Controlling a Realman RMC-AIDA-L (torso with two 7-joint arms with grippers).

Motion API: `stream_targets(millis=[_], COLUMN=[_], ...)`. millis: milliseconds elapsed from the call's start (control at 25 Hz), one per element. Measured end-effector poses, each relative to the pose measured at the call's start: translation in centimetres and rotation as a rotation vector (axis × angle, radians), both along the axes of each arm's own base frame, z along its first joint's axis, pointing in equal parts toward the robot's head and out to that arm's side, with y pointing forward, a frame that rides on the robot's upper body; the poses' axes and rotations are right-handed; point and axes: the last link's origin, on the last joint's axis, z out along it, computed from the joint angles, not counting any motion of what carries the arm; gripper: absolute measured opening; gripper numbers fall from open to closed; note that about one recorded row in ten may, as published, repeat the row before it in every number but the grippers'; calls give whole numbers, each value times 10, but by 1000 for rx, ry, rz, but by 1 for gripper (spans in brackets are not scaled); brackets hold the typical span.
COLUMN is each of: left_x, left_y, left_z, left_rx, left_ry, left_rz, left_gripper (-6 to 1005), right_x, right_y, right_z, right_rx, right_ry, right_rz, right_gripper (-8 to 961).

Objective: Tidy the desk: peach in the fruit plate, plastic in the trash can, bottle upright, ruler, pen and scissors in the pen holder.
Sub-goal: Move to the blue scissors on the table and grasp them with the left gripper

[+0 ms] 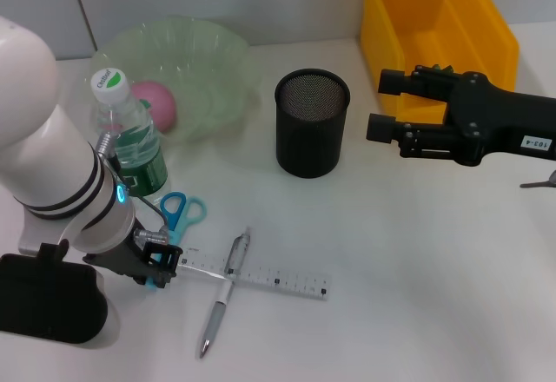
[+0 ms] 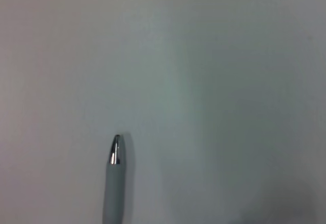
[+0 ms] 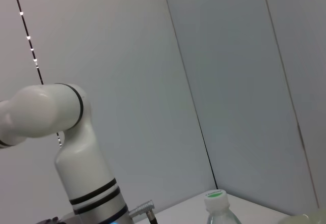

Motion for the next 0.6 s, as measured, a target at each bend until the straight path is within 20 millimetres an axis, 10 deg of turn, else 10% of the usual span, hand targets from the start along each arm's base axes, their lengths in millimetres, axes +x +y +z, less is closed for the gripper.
stream_targets(millis=[600], left_x=[5], left_y=[0], left_z=[0], left_rx=[16], left_ry=[-19], left_rz=[-23], left_gripper=[179], right_x=[-1], right_y=[-2], right_z=[0], right_rx=[-7], right_ry=[2], right_rz=[7], right_gripper=[824])
